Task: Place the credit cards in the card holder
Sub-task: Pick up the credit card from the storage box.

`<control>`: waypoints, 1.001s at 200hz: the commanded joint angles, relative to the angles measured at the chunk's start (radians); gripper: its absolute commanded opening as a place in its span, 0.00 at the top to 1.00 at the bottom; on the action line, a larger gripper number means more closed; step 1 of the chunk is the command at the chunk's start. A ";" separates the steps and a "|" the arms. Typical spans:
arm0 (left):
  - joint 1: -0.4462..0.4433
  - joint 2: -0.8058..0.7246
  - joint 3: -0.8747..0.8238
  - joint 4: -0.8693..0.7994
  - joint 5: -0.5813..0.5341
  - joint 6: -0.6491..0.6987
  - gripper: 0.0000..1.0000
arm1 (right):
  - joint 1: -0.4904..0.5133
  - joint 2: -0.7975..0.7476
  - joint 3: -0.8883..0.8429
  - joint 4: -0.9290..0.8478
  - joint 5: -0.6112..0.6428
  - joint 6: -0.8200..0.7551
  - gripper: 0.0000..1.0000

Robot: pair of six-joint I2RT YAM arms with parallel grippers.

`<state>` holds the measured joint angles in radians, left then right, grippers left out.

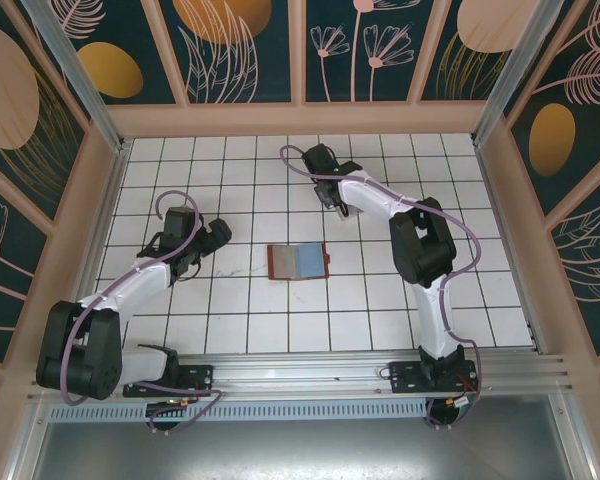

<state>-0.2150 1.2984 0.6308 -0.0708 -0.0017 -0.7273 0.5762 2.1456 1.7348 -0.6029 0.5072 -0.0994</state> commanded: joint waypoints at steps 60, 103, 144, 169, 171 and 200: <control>0.003 0.008 0.002 0.013 0.024 -0.009 0.01 | 0.007 -0.085 0.022 -0.043 0.000 0.003 1.00; 0.002 -0.011 -0.019 0.071 0.107 0.003 0.01 | -0.010 -0.161 0.017 -0.085 -0.203 0.076 1.00; 0.003 -0.059 0.006 0.077 0.368 0.133 0.02 | -0.024 -0.461 -0.304 0.100 -0.548 0.206 1.00; -0.002 -0.036 0.022 0.033 0.447 0.170 0.06 | -0.068 -0.590 -0.500 0.257 -0.769 0.302 1.00; -0.004 -0.032 0.023 0.033 0.453 0.170 0.06 | -0.069 -0.600 -0.521 0.275 -0.789 0.312 1.00; -0.058 0.033 0.011 0.049 0.494 0.169 0.09 | -0.095 -0.641 -0.735 0.544 -1.029 0.507 1.00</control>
<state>-0.2295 1.2778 0.6319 -0.0040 0.4011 -0.5980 0.4984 1.4940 1.1484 -0.3157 -0.2264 0.2085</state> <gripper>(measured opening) 0.910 0.049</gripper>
